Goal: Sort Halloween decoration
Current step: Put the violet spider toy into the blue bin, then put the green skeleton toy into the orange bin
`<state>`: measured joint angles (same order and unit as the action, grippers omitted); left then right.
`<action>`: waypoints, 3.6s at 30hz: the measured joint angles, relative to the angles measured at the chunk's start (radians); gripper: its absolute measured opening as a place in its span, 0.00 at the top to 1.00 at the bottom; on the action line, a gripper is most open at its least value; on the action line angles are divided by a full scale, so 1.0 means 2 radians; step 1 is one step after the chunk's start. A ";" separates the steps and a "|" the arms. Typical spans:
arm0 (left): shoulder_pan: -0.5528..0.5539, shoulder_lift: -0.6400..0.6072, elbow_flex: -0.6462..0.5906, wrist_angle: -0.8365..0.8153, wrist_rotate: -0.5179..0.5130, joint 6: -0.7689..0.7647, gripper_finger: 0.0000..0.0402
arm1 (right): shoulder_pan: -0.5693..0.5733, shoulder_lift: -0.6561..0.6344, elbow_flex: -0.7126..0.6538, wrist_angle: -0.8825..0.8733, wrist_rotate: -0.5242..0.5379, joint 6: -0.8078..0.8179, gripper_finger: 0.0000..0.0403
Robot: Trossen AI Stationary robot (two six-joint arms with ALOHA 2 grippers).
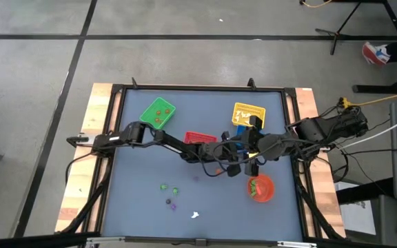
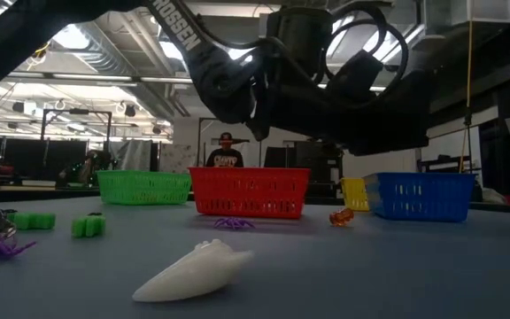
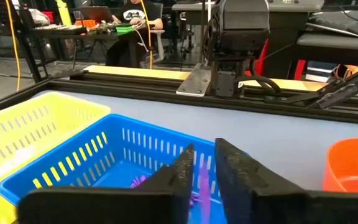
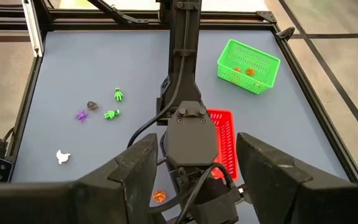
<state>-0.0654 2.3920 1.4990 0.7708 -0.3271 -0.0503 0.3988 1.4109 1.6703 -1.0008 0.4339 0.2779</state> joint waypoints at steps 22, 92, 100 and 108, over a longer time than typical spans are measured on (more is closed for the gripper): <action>-0.003 0.000 0.000 -0.008 -0.001 0.000 0.51 | 0.000 0.000 0.000 0.000 0.000 0.000 0.46; -0.188 -0.249 -0.172 -0.686 0.155 0.039 0.49 | 0.000 0.000 0.000 -0.021 0.000 0.003 0.46; -0.187 -0.249 -0.175 -0.680 0.160 0.029 0.49 | 0.000 0.000 0.000 -0.021 -0.001 0.003 0.46; -0.187 -0.248 -0.175 -0.679 0.161 0.026 0.55 | 0.000 0.000 0.000 -0.021 0.000 0.003 0.46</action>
<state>-0.4393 1.8954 1.1481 -0.5863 -0.0044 0.0019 0.3988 1.4117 1.6699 -1.0421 0.4332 0.2829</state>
